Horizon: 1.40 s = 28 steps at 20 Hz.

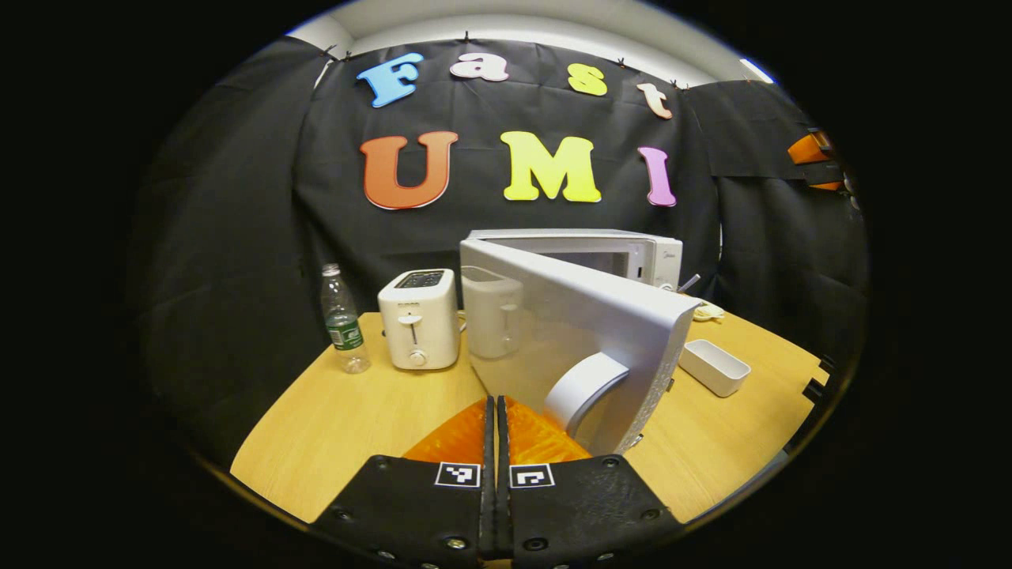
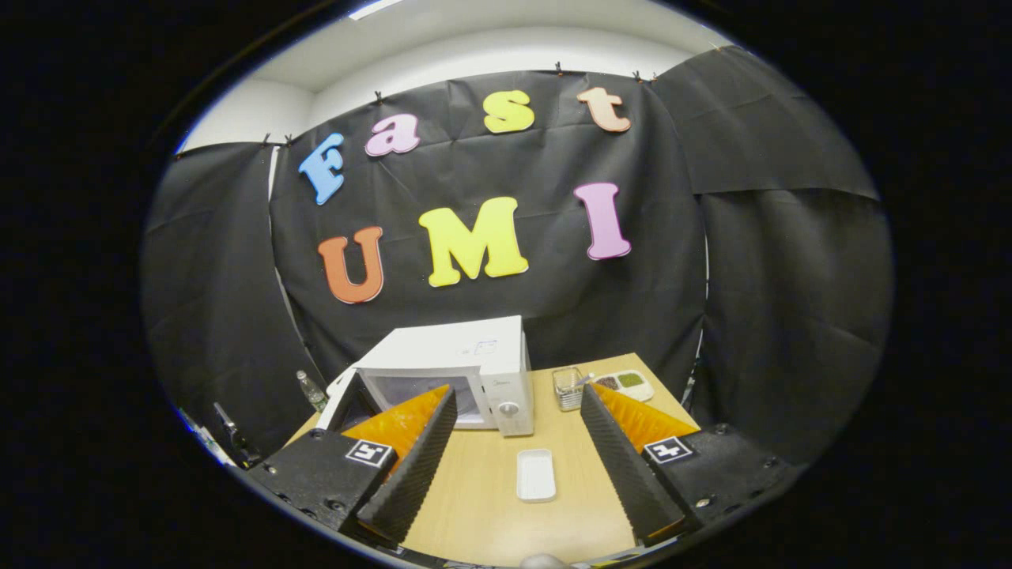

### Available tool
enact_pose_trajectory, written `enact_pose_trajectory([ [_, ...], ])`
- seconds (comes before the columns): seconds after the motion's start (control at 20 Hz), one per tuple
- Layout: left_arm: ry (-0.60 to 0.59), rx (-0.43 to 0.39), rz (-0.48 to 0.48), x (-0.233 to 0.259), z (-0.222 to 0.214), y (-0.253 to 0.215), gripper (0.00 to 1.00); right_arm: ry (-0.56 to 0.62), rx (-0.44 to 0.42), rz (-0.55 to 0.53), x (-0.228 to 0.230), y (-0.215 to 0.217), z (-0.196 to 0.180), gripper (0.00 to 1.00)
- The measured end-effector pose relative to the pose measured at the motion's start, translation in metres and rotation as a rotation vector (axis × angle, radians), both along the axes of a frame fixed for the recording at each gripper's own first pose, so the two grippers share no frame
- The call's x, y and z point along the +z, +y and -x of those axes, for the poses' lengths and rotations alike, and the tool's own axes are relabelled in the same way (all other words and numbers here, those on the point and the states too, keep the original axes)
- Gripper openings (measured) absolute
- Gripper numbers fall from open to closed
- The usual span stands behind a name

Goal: Open the microwave oven with the left hand, put the food in, and close the microwave oven.

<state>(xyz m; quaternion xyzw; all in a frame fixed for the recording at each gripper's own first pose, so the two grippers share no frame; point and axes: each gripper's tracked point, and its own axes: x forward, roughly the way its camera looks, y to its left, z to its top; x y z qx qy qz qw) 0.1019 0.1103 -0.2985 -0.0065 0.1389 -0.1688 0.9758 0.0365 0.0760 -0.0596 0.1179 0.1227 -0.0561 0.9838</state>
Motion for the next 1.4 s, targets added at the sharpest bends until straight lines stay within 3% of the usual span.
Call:
enact_pose_trajectory([
  [0.35,-0.021,-0.126,0.045,0.014,-0.010,-0.067,0.00,0.008,-0.043,0.013,0.005,-0.019,0.011,0.90],
  [0.4,-0.027,-0.142,0.048,0.016,-0.013,-0.077,0.10,0.008,-0.051,0.015,0.006,-0.023,0.012,0.90],
  [0.45,-0.031,-0.159,0.048,0.018,-0.014,-0.085,0.00,0.013,-0.059,0.015,0.007,-0.027,0.014,0.90],
  [0.8,-0.039,-0.255,0.060,0.024,-0.033,-0.146,0.00,0.032,-0.091,0.039,0.010,-0.054,0.018,0.90],
  [1.05,-0.052,-0.280,0.068,0.031,-0.061,-0.185,0.00,0.036,-0.109,0.034,0.013,-0.073,0.012,0.90],
  [1.4,-0.042,-0.255,0.069,0.032,-0.105,-0.225,0.00,0.049,-0.112,0.025,0.008,-0.090,0.003,0.91],
])
